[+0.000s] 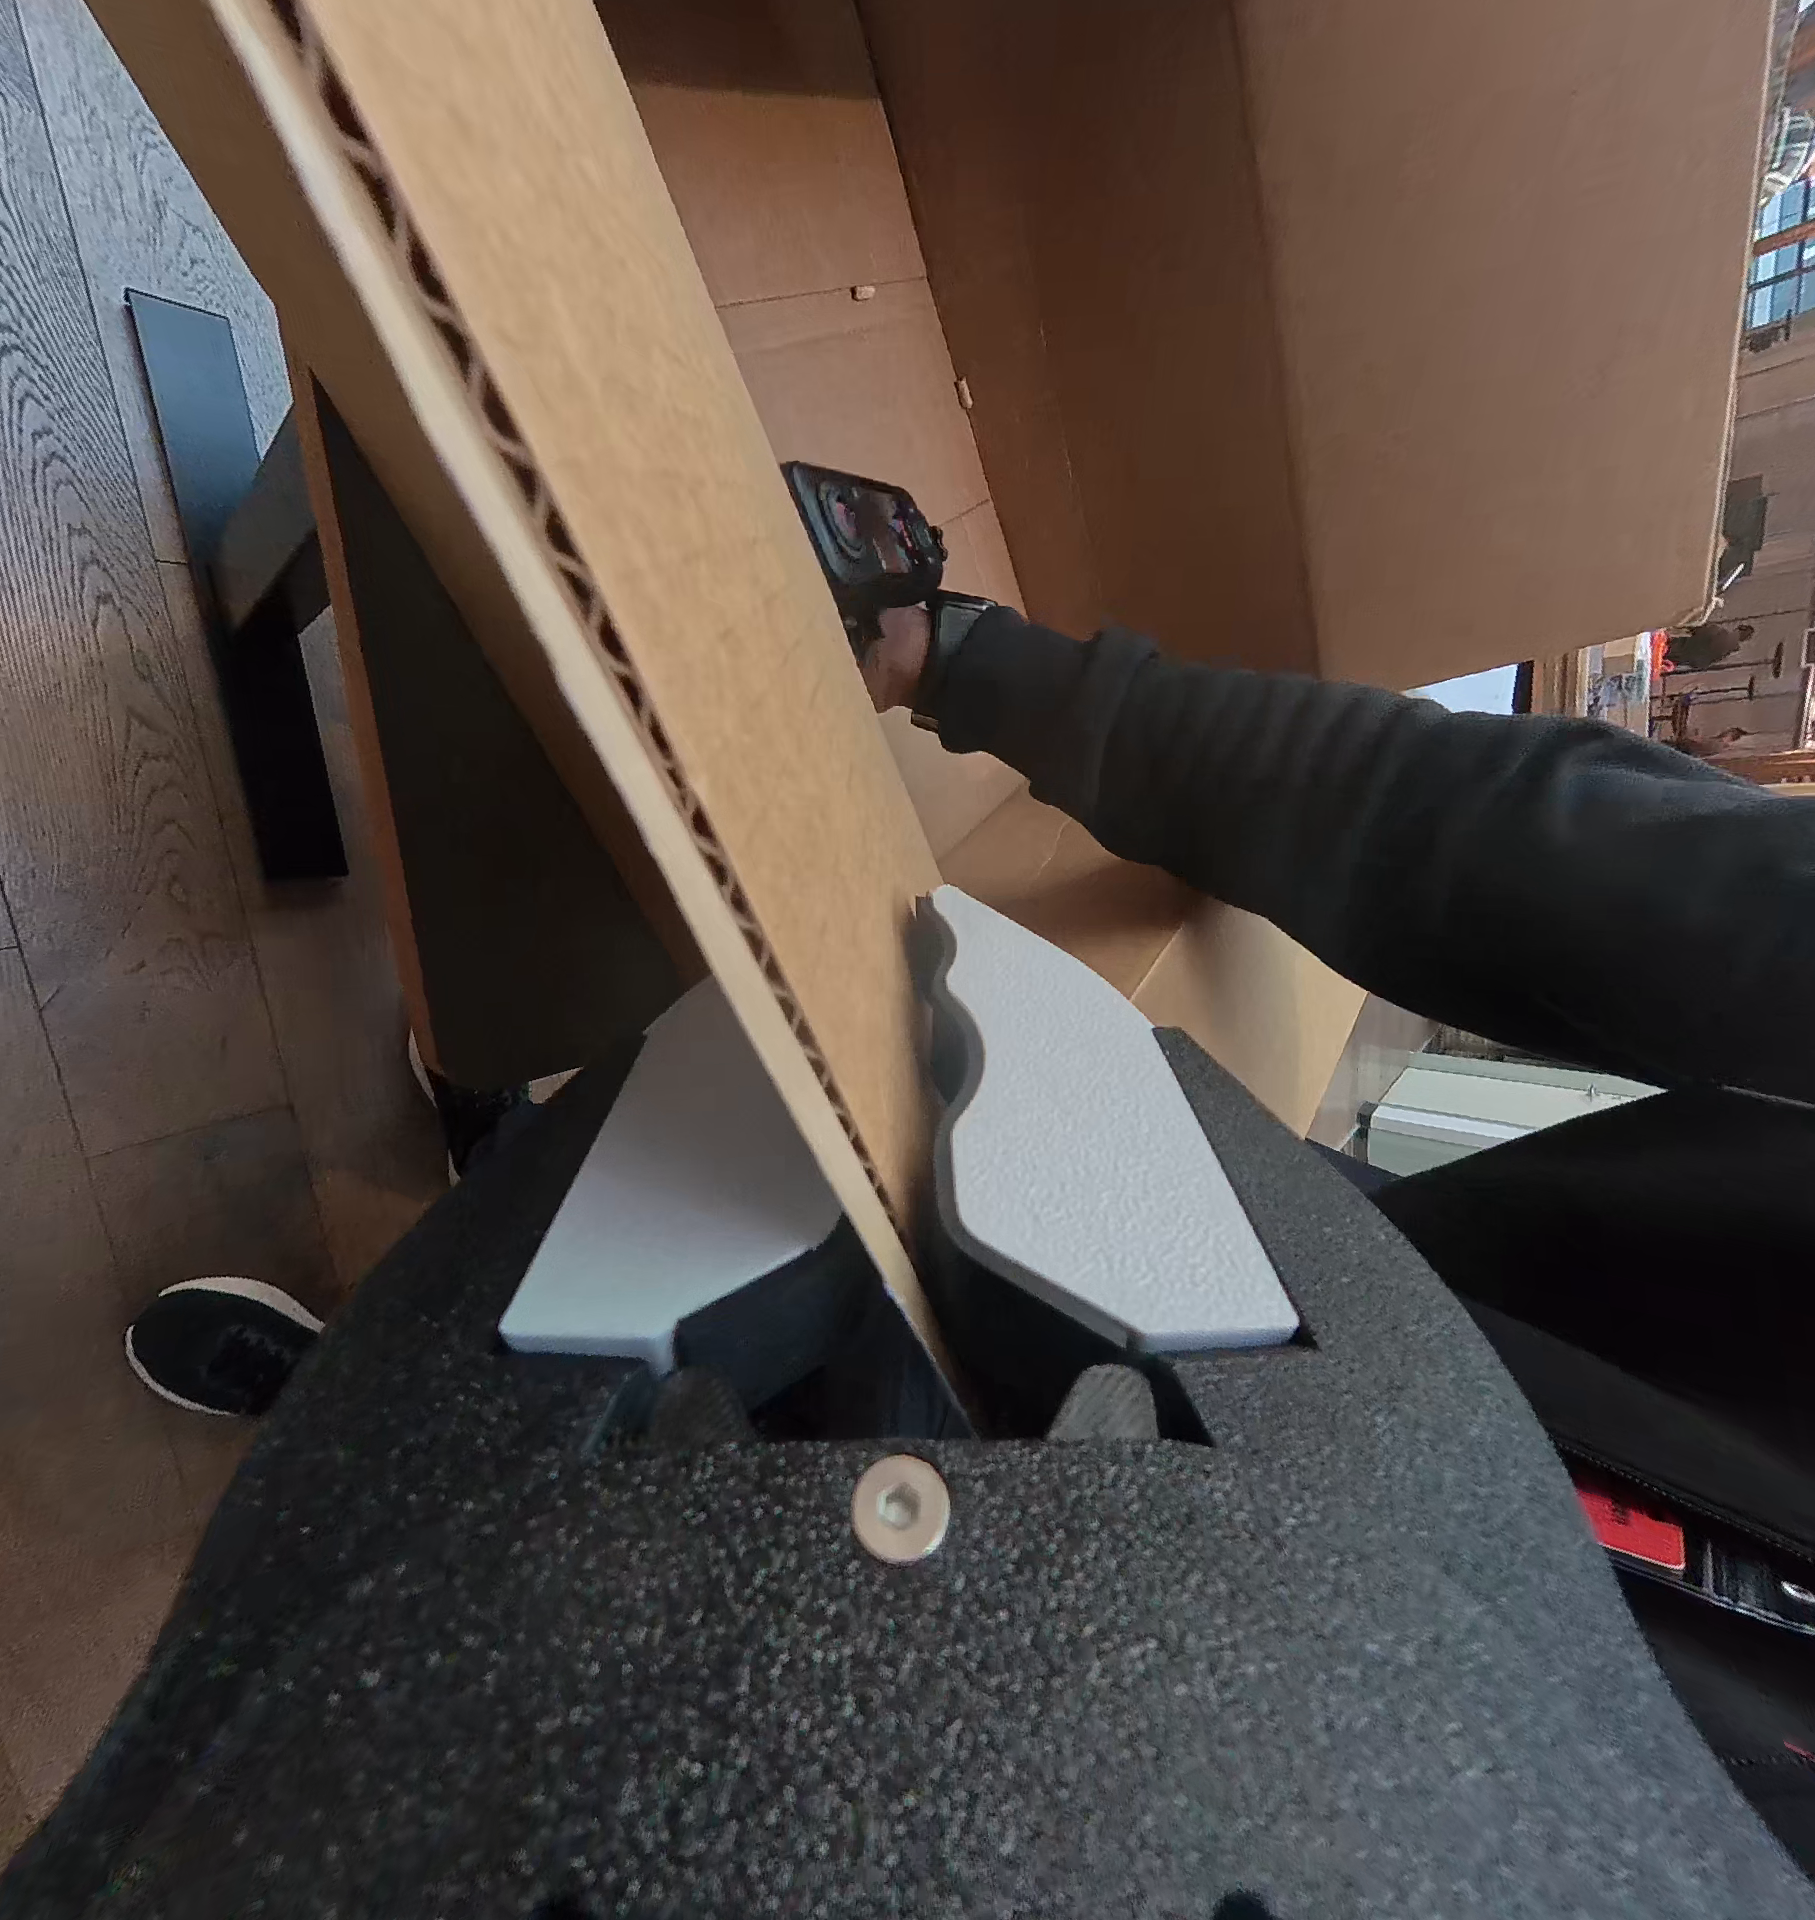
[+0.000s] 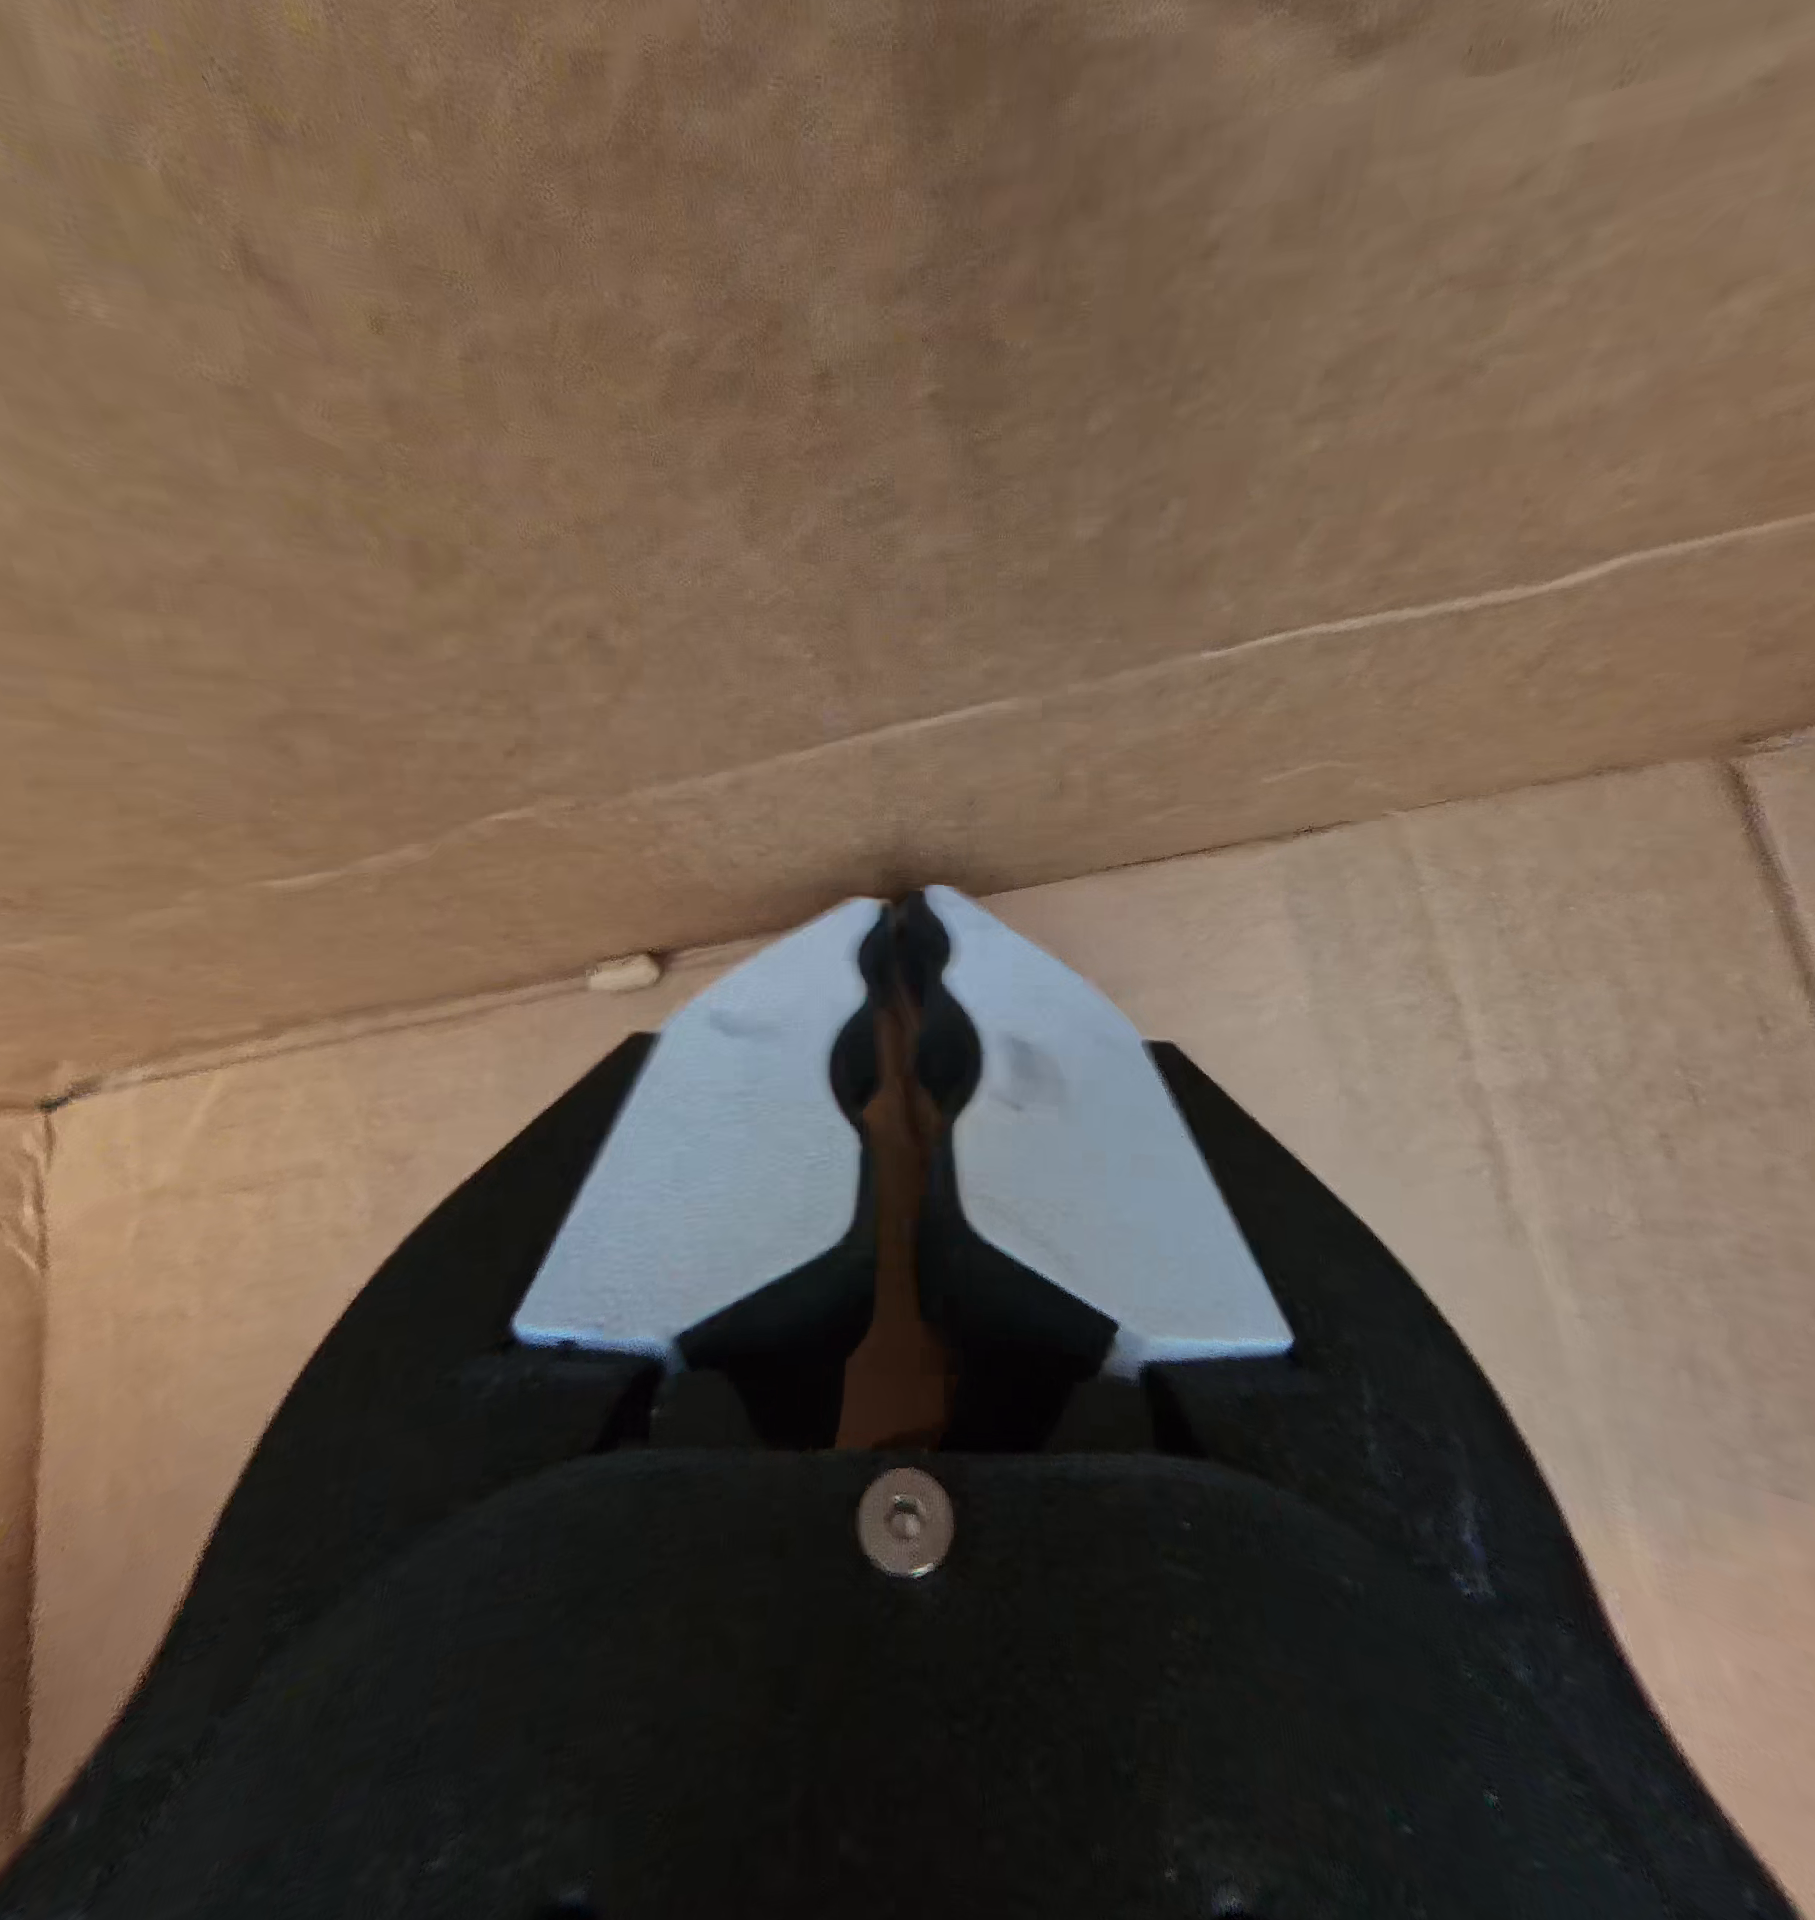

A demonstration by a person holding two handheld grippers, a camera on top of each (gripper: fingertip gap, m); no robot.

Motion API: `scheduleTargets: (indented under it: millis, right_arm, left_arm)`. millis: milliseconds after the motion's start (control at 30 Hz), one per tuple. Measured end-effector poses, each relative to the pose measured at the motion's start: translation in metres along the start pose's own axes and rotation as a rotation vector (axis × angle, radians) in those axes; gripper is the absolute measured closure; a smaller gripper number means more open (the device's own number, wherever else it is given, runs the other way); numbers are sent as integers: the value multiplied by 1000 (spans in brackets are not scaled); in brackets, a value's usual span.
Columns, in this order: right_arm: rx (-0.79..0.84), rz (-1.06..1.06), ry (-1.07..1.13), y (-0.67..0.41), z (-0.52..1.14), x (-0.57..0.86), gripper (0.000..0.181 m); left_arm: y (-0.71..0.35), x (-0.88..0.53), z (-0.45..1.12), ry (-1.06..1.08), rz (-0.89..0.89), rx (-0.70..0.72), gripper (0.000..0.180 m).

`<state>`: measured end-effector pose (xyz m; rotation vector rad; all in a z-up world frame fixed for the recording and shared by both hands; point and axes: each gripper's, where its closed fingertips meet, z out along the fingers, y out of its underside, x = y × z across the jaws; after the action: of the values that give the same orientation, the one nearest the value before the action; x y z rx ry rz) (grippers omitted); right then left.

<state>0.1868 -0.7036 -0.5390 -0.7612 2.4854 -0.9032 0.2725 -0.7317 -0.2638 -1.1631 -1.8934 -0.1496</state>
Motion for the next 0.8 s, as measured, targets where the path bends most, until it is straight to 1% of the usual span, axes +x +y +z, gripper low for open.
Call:
scheduleTargets:
  millis: [100,267,400,733,800]
  right_arm:
    - [2,32,62,-2,-18,7,181]
    - [-64,61,122,14,-47,5,180]
    - [-57,117,154,16,-54,-4,172]
    - [-53,93,36,-3,-8,-21,163]
    - [-82,63,20,-2,3,-24,161]
  left_arm:
    - [0,-1,0,11,0,7,174]
    - [0,-1,-1,17,7,9,174]
    - [1,-2,-1,18,13,7,174]
    - [12,-5,-8,36,8,7,174]
    - [14,-5,-8,39,4,10,174]
